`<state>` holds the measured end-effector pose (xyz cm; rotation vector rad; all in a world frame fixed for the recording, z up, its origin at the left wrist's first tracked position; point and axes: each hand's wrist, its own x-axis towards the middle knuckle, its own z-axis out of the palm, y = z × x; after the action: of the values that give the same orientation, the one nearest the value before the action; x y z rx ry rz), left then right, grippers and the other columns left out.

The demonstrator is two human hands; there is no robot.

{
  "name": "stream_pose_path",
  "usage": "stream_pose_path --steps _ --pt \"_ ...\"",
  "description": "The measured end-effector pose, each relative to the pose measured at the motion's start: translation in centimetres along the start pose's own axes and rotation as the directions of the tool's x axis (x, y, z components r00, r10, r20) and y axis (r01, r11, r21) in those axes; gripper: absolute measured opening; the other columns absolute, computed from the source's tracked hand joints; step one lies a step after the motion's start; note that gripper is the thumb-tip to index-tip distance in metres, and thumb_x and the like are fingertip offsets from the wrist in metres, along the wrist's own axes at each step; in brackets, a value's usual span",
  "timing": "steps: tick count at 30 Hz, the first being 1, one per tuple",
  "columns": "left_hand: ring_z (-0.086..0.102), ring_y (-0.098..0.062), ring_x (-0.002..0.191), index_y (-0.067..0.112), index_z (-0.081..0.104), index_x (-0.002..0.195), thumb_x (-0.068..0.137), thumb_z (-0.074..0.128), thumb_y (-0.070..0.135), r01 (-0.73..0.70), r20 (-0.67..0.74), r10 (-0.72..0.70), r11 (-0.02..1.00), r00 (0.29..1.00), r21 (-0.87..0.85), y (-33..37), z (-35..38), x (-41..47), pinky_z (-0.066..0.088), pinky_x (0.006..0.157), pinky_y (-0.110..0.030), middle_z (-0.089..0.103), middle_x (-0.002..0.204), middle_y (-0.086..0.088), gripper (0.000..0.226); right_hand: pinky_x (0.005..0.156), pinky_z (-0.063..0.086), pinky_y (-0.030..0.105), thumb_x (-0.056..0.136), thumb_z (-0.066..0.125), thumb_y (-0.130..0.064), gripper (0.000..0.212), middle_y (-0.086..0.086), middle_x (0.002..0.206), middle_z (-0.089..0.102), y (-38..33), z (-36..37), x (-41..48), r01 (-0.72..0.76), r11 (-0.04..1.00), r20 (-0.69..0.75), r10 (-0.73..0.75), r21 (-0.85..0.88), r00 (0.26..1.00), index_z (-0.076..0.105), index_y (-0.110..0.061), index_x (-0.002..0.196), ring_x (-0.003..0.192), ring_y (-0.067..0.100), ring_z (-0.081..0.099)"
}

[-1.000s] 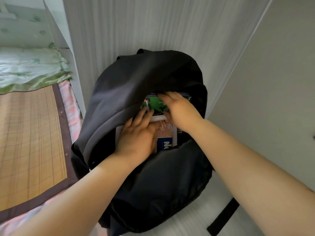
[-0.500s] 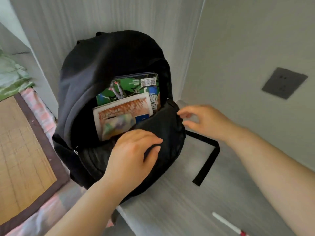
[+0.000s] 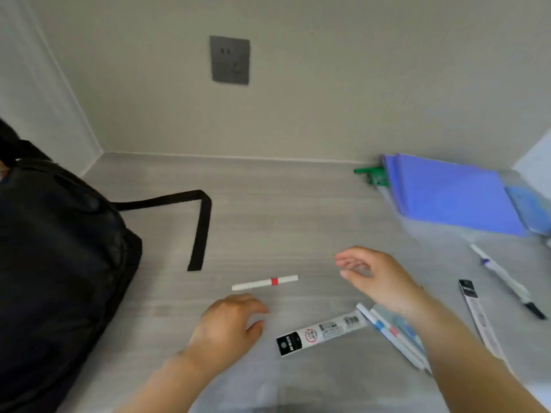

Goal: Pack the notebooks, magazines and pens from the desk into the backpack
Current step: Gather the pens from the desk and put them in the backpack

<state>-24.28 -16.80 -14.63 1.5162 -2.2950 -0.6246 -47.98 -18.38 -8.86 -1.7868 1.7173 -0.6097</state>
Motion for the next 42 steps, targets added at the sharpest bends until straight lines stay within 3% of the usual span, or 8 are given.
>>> stream_pose_path --steps 5,12,20,23,26,32,38,42 --pt "0.040 -0.007 0.126 0.034 0.043 0.127 0.082 0.054 0.044 0.026 0.163 -0.034 0.999 0.986 0.047 1.4 3.5 1.7 0.033 0.100 -0.021 0.043 0.137 0.015 0.047 0.075 0.033 0.005 0.082 0.059 -0.012 0.027 -0.015 0.100 0.057 3.9 -0.9 -5.0 -0.132 0.991 -0.103 0.129 -0.028 0.986 0.061 -0.020 0.108 0.090 -0.012 0.048" --pt "0.004 -0.007 0.139 0.033 0.012 0.140 0.073 0.053 0.060 -0.066 0.375 0.014 0.990 0.927 0.127 4.5 7.1 2.2 0.003 0.114 -0.030 0.008 0.152 0.010 0.083 0.111 0.015 0.030 0.080 0.061 -0.029 0.061 -0.003 0.149 0.024 8.2 1.3 -7.8 -0.330 0.902 -0.162 0.294 -0.280 0.942 0.033 -0.027 0.134 0.137 0.018 0.017" --pt "0.036 -0.016 0.122 0.026 0.035 0.128 0.084 0.047 0.042 -0.092 0.393 -0.013 0.965 0.920 0.246 7.5 8.7 4.3 0.028 0.101 -0.025 0.040 0.133 0.004 0.048 0.116 0.000 0.035 0.077 0.058 -0.049 0.078 -0.003 0.155 0.003 10.8 2.2 -8.0 -0.433 0.836 -0.161 0.402 -0.337 0.901 0.017 -0.028 0.140 0.142 0.020 -0.002" --pt "0.049 -0.020 0.097 0.026 0.044 0.100 0.084 0.046 0.027 0.008 0.374 -0.106 0.967 0.922 0.254 8.6 8.4 4.9 0.040 0.081 -0.026 0.054 0.115 -0.001 0.017 0.115 0.012 0.043 0.070 0.069 -0.042 0.063 0.008 0.148 0.028 10.6 1.9 -7.7 -0.418 0.820 -0.173 0.380 -0.392 0.909 0.046 -0.022 0.126 0.139 0.030 0.017" --pt "0.050 -0.020 0.106 0.024 0.031 0.084 0.085 0.042 0.021 0.068 0.366 -0.168 0.960 0.915 0.272 8.9 8.8 5.1 0.041 0.080 -0.027 0.055 0.110 -0.002 0.011 0.070 0.056 0.045 0.027 0.089 -0.029 0.046 0.011 0.080 0.070 10.4 1.7 -7.8 -0.343 0.808 -0.300 0.216 -0.480 0.929 0.068 -0.016 0.066 0.077 0.035 0.067" --pt "0.058 -0.032 0.094 0.020 0.030 0.081 0.089 0.040 0.016 0.261 0.237 -0.286 0.956 0.928 0.132 8.0 9.0 5.7 0.038 0.066 -0.030 0.059 0.096 -0.009 0.013 0.048 0.051 0.023 0.020 0.083 -0.035 0.040 -0.004 0.046 0.058 10.4 2.0 -7.3 -0.241 0.788 -0.208 0.146 -0.566 0.967 0.058 -0.022 0.048 0.046 0.015 0.058" --pt "0.060 -0.037 0.089 0.016 0.052 0.089 0.085 0.047 0.010 0.359 -0.002 -0.359 0.933 0.933 0.000 8.1 8.6 6.3 0.044 0.068 -0.034 0.066 0.098 -0.015 0.009 0.085 0.036 0.034 0.084 0.046 -0.018 0.026 0.009 0.111 0.054 10.9 2.2 -6.2 -0.136 0.790 0.078 0.227 -0.598 0.971 0.046 -0.009 0.109 0.099 0.023 0.050" --pt "0.061 -0.037 0.088 0.012 0.056 0.107 0.082 0.053 0.012 0.388 -0.120 -0.377 0.919 0.918 0.075 7.7 7.1 6.6 0.042 0.064 -0.035 0.057 0.112 -0.009 0.024 0.065 0.044 0.028 0.077 0.061 -0.016 0.026 0.008 0.103 0.058 11.0 1.8 -6.1 -0.089 0.818 0.015 0.118 -0.568 0.993 0.055 -0.008 0.101 0.084 0.022 0.060"
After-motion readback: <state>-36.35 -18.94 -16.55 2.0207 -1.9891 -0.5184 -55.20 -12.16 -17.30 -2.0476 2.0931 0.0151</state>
